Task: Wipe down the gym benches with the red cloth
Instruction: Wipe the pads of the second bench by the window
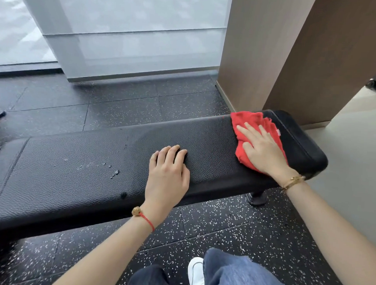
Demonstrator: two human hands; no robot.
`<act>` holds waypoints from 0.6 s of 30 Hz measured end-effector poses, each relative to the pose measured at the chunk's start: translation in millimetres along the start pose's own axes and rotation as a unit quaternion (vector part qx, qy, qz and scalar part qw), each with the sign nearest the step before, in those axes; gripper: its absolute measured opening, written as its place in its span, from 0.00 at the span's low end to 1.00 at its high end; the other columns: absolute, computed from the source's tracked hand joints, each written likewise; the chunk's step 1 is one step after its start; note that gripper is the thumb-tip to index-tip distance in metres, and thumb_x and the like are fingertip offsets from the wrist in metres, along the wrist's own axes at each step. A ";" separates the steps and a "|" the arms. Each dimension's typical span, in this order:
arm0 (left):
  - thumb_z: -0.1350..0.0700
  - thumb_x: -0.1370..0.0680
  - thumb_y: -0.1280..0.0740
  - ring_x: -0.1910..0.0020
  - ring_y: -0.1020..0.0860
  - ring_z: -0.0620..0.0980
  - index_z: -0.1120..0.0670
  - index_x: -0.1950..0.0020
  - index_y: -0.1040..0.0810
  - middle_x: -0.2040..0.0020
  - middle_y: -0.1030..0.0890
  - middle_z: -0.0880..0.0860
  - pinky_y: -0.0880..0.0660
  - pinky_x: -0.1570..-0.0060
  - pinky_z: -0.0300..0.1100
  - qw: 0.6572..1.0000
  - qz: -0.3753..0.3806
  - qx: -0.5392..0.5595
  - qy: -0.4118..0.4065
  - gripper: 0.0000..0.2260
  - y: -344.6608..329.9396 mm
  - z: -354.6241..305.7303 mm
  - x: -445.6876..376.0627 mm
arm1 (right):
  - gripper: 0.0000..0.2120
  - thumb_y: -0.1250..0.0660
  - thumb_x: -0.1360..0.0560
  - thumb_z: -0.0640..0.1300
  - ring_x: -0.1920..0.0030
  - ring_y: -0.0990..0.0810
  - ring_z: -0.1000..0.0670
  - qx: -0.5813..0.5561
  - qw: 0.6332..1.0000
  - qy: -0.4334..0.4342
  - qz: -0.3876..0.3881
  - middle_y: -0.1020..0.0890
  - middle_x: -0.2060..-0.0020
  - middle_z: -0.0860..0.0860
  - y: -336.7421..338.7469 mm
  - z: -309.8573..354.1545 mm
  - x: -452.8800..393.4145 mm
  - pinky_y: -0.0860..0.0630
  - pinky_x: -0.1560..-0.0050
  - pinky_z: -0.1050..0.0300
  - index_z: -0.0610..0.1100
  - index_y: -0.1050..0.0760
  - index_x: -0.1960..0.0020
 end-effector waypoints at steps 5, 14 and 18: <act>0.52 0.22 0.44 0.34 0.28 0.56 0.52 0.36 0.26 0.34 0.24 0.52 0.35 0.32 0.55 1.000 -0.008 -0.011 0.000 0.17 -0.4 -2.4 -1.7 | 0.24 0.51 0.19 0.50 0.23 0.50 0.38 -0.001 0.986 -0.165 0.001 0.45 0.22 0.54 11.5 -29.4 -60.8 0.55 0.23 0.43 0.56 0.43 0.23; 0.53 0.23 0.43 0.34 0.28 0.55 0.53 0.36 0.24 0.35 0.24 0.52 0.35 0.32 0.54 1.000 -0.012 0.002 0.002 0.17 2.0 -1.6 -1.0 | 0.25 0.46 0.21 0.49 0.22 0.50 0.43 -0.014 0.998 0.046 0.034 0.43 0.23 0.56 -16.8 68.5 0.4 0.54 0.22 0.46 0.58 0.42 0.24; 0.52 0.22 0.43 0.34 0.28 0.55 0.53 0.35 0.24 0.34 0.24 0.52 0.35 0.31 0.54 1.000 -0.007 0.008 -0.005 0.17 2.7 -0.3 0.0 | 0.25 0.46 0.21 0.48 0.22 0.48 0.44 -0.006 1.000 -0.015 -0.020 0.42 0.23 0.58 -5.7 26.0 57.1 0.53 0.22 0.47 0.60 0.42 0.25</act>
Point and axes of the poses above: each hand's wrist, its own x-axis away from the middle knuckle, its own y-axis out of the back of the hand, z = x × y, the point moved 5 cm from there along -x, towards the middle knuckle
